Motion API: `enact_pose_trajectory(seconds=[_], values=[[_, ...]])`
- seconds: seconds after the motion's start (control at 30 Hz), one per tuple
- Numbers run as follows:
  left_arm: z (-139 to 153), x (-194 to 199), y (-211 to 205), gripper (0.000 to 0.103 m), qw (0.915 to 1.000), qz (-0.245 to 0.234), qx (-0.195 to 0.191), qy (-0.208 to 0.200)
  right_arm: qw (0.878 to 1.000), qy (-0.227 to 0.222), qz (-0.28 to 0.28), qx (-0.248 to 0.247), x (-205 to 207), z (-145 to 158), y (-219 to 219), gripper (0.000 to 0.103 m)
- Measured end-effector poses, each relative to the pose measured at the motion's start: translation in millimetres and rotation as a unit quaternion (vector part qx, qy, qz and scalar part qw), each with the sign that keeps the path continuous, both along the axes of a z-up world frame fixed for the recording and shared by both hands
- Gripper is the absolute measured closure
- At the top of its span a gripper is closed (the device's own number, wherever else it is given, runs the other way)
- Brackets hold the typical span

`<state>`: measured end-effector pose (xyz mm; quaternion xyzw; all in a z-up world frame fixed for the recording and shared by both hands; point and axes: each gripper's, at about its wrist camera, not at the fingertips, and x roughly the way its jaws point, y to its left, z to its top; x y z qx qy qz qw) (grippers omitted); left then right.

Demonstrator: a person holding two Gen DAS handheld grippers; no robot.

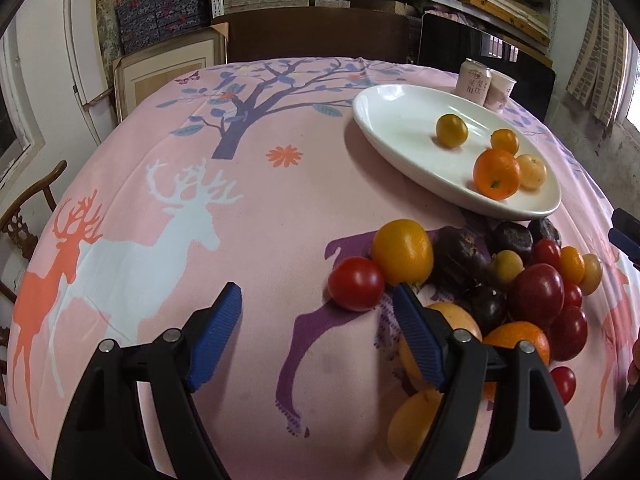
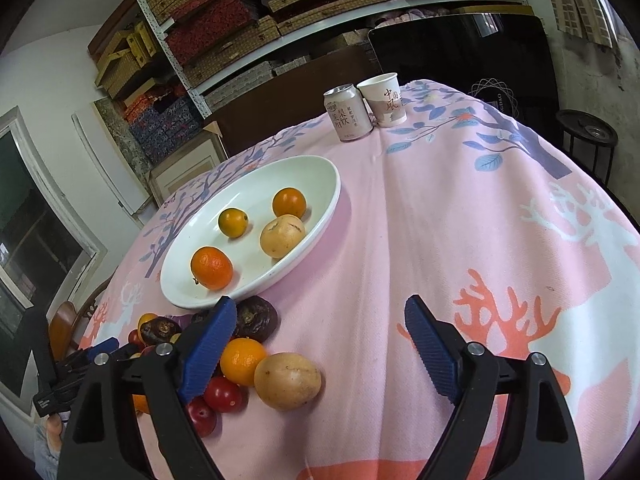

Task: Organize fruits
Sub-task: 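Grasp a red cherry tomato with the left gripper while the right grasps a potato, then place the red tomato and the potato onto the white plate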

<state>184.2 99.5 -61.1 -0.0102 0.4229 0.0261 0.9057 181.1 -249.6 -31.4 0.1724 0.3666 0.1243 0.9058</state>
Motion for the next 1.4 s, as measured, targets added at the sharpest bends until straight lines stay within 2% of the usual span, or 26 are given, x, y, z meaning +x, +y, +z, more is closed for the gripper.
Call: enact_pose_trajectory(seconds=[0.23,0.37,0.57,0.7,0.77,0.9,1.1,1.27,1.4], values=[[0,8,-4,0.052,0.999,-0.044,-0.008,-0.007,1.0,0.007,-0.003,0.006,1,-3,-3,0.012],[-6,12,-5,0.075,0.9959,-0.077,-0.048,0.009,1.0,0.011,0.0,0.007,2,-4,-3,0.012],[-5,11,-7,0.075,0.9966,-0.07,-0.044,0.007,1.0,0.015,0.023,-0.001,1,-6,4,0.012],[-2,9,1,0.075,0.9984,-0.041,-0.039,0.001,0.998,0.016,0.058,-0.018,-9,-7,17,0.012],[0,9,8,0.075,0.9984,-0.029,-0.049,0.0,0.997,0.018,0.074,-0.029,-15,-9,25,0.013],[1,7,14,0.075,0.998,-0.02,-0.061,-0.002,0.994,0.032,0.092,-0.054,-18,-16,36,0.024],[2,4,10,0.075,0.998,-0.025,-0.058,-0.002,0.994,0.058,0.085,-0.043,-11,-26,31,0.041],[-2,5,7,0.075,0.998,-0.029,-0.056,0.006,0.993,0.055,0.091,-0.051,-10,-27,35,0.045],[-6,6,5,0.075,0.9983,-0.031,-0.049,0.012,0.992,0.055,0.102,-0.038,-10,-27,36,0.054]])
